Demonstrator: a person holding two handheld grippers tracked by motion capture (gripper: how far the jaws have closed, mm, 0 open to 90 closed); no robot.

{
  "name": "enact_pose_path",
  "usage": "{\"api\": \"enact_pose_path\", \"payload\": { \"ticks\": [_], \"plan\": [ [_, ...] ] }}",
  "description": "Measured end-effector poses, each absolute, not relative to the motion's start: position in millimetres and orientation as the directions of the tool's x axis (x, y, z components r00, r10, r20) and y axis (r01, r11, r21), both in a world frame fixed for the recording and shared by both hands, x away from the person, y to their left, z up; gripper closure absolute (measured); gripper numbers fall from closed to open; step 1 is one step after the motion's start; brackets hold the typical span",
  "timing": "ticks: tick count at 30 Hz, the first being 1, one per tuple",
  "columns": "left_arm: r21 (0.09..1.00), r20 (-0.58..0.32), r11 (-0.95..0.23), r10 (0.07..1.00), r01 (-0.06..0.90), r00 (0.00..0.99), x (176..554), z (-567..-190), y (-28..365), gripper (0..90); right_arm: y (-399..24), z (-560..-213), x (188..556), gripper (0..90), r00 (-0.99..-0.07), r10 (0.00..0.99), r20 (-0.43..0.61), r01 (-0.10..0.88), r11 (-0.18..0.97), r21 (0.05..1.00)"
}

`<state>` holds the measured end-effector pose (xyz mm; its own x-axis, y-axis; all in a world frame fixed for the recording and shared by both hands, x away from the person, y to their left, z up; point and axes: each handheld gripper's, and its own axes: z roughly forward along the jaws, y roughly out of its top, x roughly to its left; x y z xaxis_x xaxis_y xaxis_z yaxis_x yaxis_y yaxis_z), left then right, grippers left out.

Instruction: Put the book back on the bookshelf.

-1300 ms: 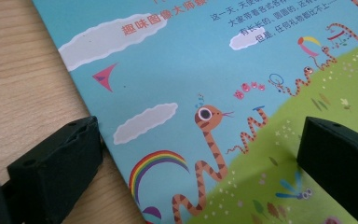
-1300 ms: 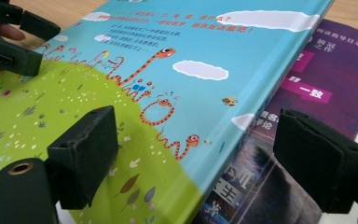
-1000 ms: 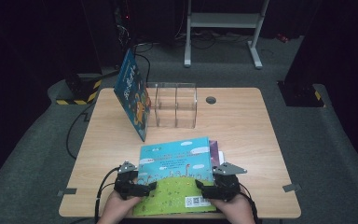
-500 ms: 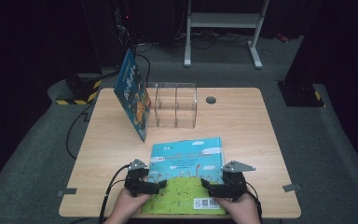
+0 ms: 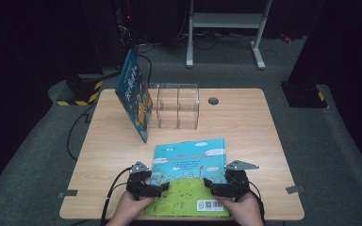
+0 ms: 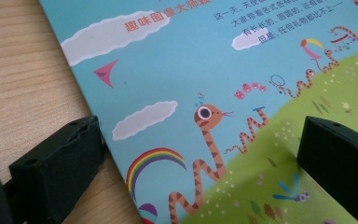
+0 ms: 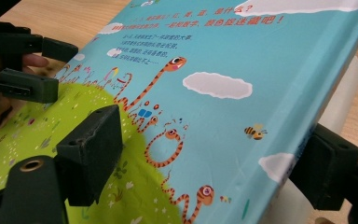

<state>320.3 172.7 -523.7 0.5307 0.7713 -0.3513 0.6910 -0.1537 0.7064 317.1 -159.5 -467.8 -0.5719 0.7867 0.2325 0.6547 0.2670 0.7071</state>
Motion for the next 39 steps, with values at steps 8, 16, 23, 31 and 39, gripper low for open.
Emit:
{"api": "enact_pose_path", "payload": {
  "ticks": [8, 16, 23, 31, 39],
  "plan": [
    [0.706, -0.346, -0.166, 0.768, 0.688, 0.539, 321, -524, 174, 0.5, -162, -464, 316, 25.7, -0.571, 0.789, 0.229, 0.645, 0.258, 0.719],
    [0.708, -0.349, -0.164, 0.764, 0.687, 0.543, 321, -524, 173, 0.3, -167, -462, 313, 32.9, -0.581, 0.781, 0.229, 0.625, 0.248, 0.74],
    [0.716, -0.347, -0.161, 0.762, 0.679, 0.547, 320, -523, 174, 0.0, -167, -459, 310, 36.8, -0.585, 0.785, 0.205, 0.595, 0.243, 0.766],
    [0.7, -0.428, -0.099, 0.735, 0.707, 0.526, 323, -524, 182, 0.0, -166, -454, 303, 38.2, -0.611, 0.778, 0.148, 0.521, 0.254, 0.815],
    [0.711, -0.453, -0.08, 0.708, 0.699, 0.542, 321, -518, 185, 0.2, -164, -446, 295, 40.4, -0.639, 0.762, 0.102, 0.448, 0.262, 0.855]
  ]
}}
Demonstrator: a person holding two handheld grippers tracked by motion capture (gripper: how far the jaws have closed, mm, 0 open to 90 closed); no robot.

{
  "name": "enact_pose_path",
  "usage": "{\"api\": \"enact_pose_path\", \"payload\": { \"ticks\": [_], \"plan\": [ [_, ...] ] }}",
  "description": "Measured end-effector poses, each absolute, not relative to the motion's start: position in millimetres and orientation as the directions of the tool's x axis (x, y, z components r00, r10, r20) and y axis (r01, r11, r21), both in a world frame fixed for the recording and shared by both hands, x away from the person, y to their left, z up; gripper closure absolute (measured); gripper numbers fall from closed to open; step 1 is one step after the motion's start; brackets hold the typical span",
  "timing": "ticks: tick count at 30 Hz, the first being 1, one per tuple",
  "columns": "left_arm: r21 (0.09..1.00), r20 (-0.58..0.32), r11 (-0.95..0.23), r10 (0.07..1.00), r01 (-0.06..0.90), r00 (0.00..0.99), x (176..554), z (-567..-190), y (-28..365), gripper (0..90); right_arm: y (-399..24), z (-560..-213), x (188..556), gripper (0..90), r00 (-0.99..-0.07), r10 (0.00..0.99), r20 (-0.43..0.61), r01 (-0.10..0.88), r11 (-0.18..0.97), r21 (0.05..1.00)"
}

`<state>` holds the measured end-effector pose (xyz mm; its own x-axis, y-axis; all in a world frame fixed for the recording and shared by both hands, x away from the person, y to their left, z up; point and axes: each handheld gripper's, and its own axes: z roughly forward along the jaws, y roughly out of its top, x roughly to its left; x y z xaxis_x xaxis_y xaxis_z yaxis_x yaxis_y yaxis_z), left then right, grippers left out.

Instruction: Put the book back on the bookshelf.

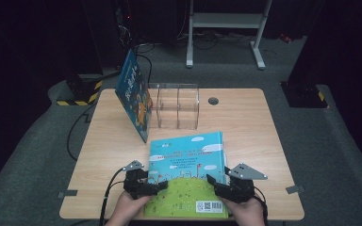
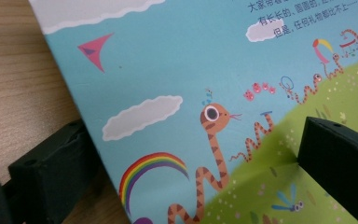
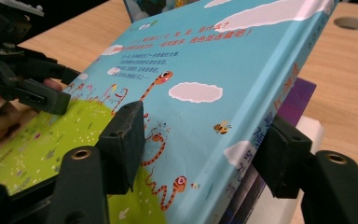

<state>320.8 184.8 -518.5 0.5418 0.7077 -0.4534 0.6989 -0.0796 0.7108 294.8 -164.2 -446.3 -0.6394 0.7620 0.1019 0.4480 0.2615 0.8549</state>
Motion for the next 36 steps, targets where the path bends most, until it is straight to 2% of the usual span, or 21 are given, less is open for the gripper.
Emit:
{"api": "enact_pose_path", "payload": {
  "ticks": [8, 17, 25, 30, 36],
  "plan": [
    [0.718, -0.467, -0.017, 0.73, 0.696, 0.5, 313, -505, 193, 5.7, -159, -428, 290, 44.8, -0.659, 0.747, 0.091, 0.402, 0.248, 0.881],
    [0.784, -0.42, 0.042, 0.77, 0.619, 0.481, 304, -490, 199, 18.2, -155, -415, 294, 49.8, -0.651, 0.753, 0.095, 0.373, 0.208, 0.904],
    [0.812, -0.395, 0.07, 0.796, 0.579, 0.458, 301, -481, 204, 23.1, -150, -407, 297, 50.1, -0.665, 0.745, 0.053, 0.326, 0.226, 0.918],
    [0.851, -0.348, 0.077, 0.823, 0.519, 0.449, 297, -473, 205, 31.5, -151, -404, 302, 49.8, -0.66, 0.75, 0.039, 0.322, 0.236, 0.917],
    [0.863, -0.33, 0.074, 0.832, 0.499, 0.446, 298, -470, 205, 32.5, -150, -402, 303, 49.9, -0.66, 0.751, 0.023, 0.304, 0.239, 0.922]
  ]
}}
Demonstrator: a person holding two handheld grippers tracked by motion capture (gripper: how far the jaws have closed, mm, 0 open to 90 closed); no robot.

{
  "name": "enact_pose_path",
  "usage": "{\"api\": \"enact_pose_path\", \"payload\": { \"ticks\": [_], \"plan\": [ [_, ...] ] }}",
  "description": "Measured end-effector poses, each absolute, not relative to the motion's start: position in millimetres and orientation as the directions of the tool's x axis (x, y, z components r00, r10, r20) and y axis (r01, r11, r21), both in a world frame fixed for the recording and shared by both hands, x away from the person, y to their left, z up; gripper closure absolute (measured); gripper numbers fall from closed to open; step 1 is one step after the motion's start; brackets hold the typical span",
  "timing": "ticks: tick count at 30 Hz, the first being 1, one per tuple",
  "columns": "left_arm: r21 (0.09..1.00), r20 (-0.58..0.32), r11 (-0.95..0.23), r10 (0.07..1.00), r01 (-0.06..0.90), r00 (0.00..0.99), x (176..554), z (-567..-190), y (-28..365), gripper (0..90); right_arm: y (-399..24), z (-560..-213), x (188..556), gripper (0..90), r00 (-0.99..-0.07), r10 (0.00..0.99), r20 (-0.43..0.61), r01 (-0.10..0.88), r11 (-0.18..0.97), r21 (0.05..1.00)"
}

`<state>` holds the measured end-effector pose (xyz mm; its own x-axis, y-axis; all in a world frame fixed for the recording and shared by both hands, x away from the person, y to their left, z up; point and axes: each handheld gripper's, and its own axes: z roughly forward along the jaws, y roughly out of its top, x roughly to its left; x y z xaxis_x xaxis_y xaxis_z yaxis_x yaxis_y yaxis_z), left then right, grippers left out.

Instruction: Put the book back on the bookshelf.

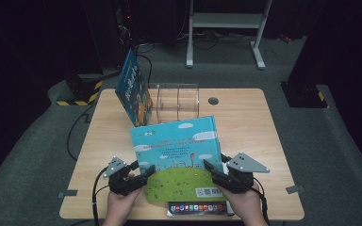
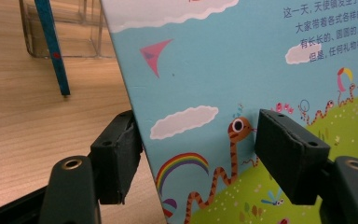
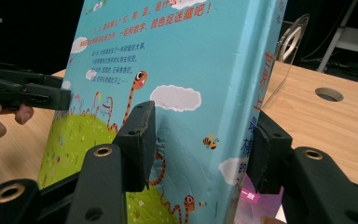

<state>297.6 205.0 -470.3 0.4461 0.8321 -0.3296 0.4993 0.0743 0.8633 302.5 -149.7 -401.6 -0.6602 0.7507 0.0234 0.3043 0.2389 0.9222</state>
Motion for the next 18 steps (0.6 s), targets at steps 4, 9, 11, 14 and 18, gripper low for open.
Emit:
{"api": "enact_pose_path", "payload": {
  "ticks": [4, 9, 11, 14, 18],
  "plan": [
    [0.874, -0.312, 0.07, 0.84, 0.481, 0.445, 298.1, -466.2, 205.3, 34.6, -149.2, -400.1, 303.3, 49.9, -0.655, 0.756, 0.016, 0.293, 0.235, 0.927],
    [0.889, -0.29, 0.068, 0.849, 0.453, 0.442, 296.7, -463.0, 205.1, 37.3, -149.4, -397.7, 305.3, 49.8, -0.648, 0.762, 0.012, 0.28, 0.224, 0.933],
    [0.894, -0.283, 0.066, 0.851, 0.444, 0.443, 296.8, -462.1, 204.6, 37.9, -149.1, -396.4, 305.3, 49.8, -0.646, 0.764, 0.008, 0.273, 0.221, 0.936],
    [0.901, -0.27, 0.063, 0.855, 0.429, 0.443, 297.3, -461.3, 203.5, 38.1, -148.7, -394.7, 305.0, 49.9, -0.641, 0.768, 0.002, 0.262, 0.216, 0.94],
    [0.914, -0.253, 0.061, 0.859, 0.401, 0.445, 298.0, -460.6, 201.1, 38.1, -148.8, -393.1, 305.1, 49.9, -0.633, 0.774, 0.001, 0.258, 0.21, 0.943]
  ]
}}
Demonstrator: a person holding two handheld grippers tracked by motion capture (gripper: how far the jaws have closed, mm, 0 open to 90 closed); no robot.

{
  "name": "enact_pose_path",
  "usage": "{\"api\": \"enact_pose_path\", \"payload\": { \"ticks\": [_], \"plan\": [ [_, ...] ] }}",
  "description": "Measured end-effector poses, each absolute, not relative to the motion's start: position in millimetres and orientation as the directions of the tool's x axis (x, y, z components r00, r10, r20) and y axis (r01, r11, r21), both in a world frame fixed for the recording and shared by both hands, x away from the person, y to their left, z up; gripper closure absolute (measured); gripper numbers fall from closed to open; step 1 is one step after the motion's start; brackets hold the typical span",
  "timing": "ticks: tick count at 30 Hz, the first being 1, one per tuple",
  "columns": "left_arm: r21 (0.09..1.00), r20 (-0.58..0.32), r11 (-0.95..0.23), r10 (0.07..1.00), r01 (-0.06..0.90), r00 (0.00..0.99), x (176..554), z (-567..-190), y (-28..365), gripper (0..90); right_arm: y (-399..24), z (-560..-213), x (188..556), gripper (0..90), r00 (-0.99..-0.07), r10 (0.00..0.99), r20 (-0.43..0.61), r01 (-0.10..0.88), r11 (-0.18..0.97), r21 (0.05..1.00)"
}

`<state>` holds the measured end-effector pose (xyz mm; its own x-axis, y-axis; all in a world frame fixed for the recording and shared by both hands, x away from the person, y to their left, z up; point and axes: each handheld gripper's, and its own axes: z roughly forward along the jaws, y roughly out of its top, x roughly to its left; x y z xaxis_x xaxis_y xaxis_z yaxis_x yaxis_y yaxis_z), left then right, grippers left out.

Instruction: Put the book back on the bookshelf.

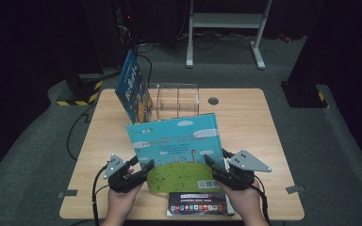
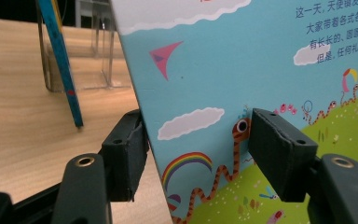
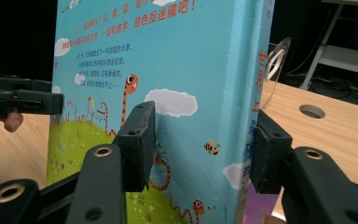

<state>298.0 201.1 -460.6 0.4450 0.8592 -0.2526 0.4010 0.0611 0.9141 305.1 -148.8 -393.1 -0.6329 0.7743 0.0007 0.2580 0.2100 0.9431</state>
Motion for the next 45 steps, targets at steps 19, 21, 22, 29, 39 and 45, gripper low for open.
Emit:
{"api": "enact_pose_path", "payload": {
  "ticks": [19, 21, 22, 29, 39, 45],
  "plan": [
    [0.954, -0.192, 0.057, 0.87, 0.293, 0.454, 304, -458, 192, 40.3, -154, -390, 306, 48.8, -0.6, 0.8, -0.025, 0.215, 0.192, 0.958],
    [0.957, -0.186, 0.055, 0.871, 0.285, 0.455, 306, -458, 190, 40.4, -154, -390, 306, 48.7, -0.596, 0.803, -0.03, 0.207, 0.19, 0.96],
    [0.958, -0.184, 0.054, 0.871, 0.283, 0.456, 307, -458, 190, 40.4, -155, -389, 306, 48.6, -0.593, 0.804, -0.033, 0.204, 0.19, 0.96],
    [0.965, -0.153, 0.029, 0.871, 0.262, 0.467, 317, -455, 188, 40.4, -156, -390, 309, 48.6, -0.579, 0.814, -0.044, 0.191, 0.188, 0.963],
    [0.975, -0.119, 0.012, 0.873, 0.223, 0.472, 328, -453, 183, 40.4, -159, -392, 315, 47.5, -0.557, 0.828, -0.07, 0.147, 0.181, 0.972],
    [0.981, -0.082, -0.01, 0.88, 0.192, 0.468, 332, -450, 180, 40.3, -157, -394, 317, 45.2, -0.54, 0.837, -0.09, 0.111, 0.177, 0.978]
  ]
}}
